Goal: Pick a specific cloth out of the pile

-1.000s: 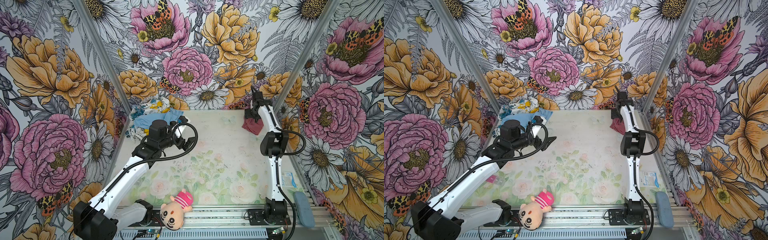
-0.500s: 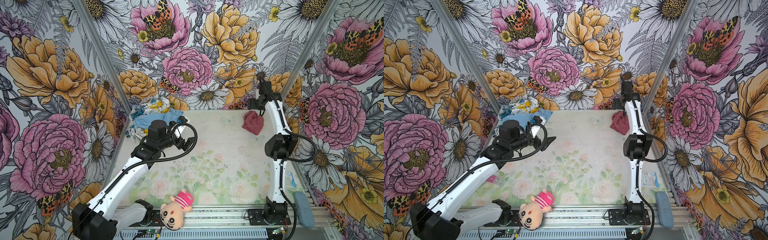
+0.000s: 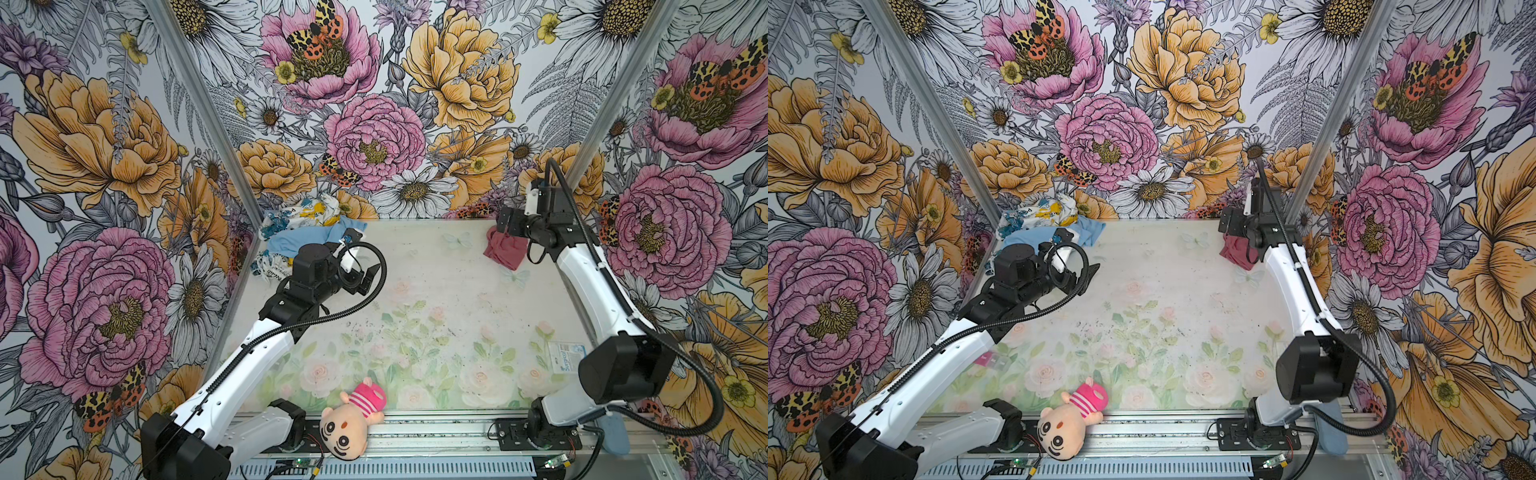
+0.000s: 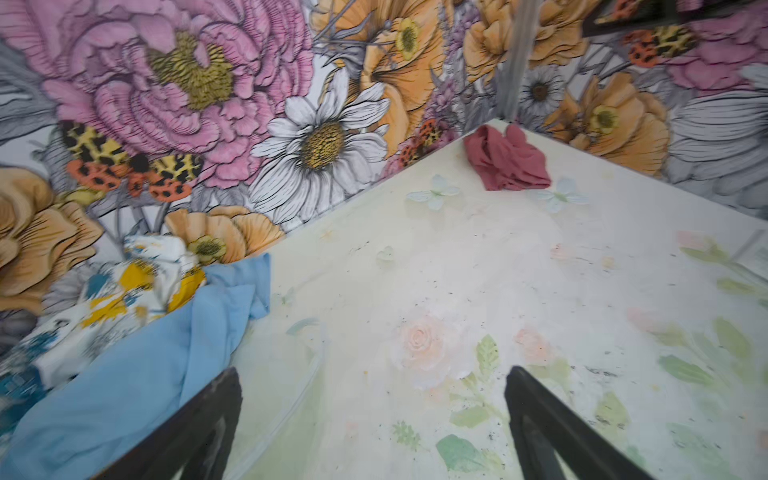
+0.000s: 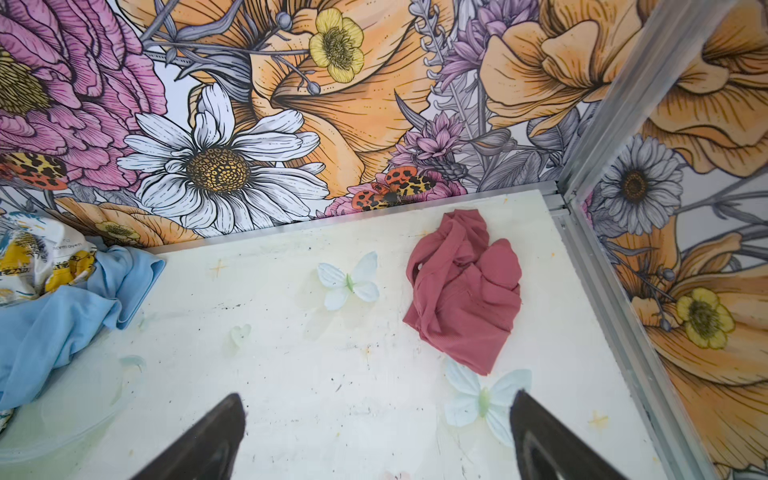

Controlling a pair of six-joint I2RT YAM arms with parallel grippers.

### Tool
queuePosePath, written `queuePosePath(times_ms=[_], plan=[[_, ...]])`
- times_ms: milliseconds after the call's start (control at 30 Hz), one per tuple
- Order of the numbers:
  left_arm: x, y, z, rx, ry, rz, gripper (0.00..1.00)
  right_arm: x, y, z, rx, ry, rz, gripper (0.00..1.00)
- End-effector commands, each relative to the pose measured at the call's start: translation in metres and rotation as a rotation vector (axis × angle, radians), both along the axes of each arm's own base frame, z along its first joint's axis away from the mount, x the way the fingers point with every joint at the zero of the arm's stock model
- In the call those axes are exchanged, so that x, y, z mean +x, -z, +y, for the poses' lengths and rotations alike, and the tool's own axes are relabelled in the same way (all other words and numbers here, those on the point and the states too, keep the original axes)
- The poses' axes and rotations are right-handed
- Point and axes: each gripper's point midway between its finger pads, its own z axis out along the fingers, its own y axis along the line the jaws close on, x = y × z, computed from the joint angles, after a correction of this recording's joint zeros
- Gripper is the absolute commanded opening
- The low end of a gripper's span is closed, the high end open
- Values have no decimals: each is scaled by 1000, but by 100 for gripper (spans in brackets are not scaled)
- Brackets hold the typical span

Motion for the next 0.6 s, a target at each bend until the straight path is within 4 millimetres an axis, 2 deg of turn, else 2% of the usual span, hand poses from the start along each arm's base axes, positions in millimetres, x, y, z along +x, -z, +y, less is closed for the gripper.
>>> queuePosePath(times_ms=[0,33,100,167,267,300,400,433,567], plan=[[2,20,102,-36,-554,-44,99,-15,-10,0,64,14,-164,99],[-5,35,130,-48,-688,-63,99,-26,3,-1,72,20,-163,99],[-23,68,171,-62,-868,-84,99,-43,26,-1,89,30,-181,99],[-38,96,193,-74,-966,-142,99,-57,59,1,86,20,-185,99],[-55,121,211,-157,-1044,-257,99,-76,101,-6,63,57,-174,99],[-58,124,217,-181,-1068,-290,99,-82,113,-10,49,81,-177,100],[-46,124,222,-157,-1039,-296,99,-95,137,-22,8,139,-184,100],[-40,126,226,-172,-1040,-296,99,-97,139,-28,6,176,-175,100],[-12,126,225,-212,-957,-330,99,-94,138,-33,-104,169,-178,100]])
